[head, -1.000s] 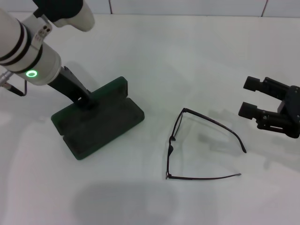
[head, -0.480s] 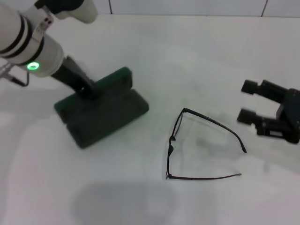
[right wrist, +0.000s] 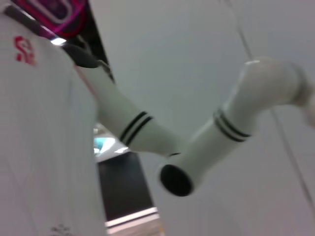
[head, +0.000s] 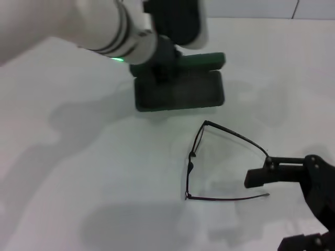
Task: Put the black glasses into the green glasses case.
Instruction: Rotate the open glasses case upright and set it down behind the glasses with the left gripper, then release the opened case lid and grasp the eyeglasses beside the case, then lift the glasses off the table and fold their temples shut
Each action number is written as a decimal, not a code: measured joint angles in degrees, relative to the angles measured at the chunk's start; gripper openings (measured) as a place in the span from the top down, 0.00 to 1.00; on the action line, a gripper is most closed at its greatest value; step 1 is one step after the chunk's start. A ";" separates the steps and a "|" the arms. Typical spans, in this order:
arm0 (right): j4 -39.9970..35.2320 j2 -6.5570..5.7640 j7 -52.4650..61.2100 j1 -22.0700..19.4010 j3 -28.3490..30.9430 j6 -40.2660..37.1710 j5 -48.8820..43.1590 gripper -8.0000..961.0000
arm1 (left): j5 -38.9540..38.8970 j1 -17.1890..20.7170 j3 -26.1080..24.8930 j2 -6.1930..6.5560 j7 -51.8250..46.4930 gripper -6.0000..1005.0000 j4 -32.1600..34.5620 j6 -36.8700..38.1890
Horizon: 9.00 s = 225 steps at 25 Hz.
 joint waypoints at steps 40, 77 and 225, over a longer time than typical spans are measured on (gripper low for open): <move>-0.10 -0.13 7.50 -3.37 5.89 10.14 -0.64 0.10 | -7.37 7.23 1.27 -0.21 -5.89 0.59 11.38 -9.06; -47.05 2.42 24.77 17.95 -0.13 11.34 -51.88 0.21 | -79.81 29.38 -39.68 2.97 46.86 0.66 -31.14 38.30; -31.37 2.86 23.37 4.90 -4.08 41.63 -10.02 0.88 | -92.55 6.76 -30.87 -0.92 89.59 0.94 -77.06 46.44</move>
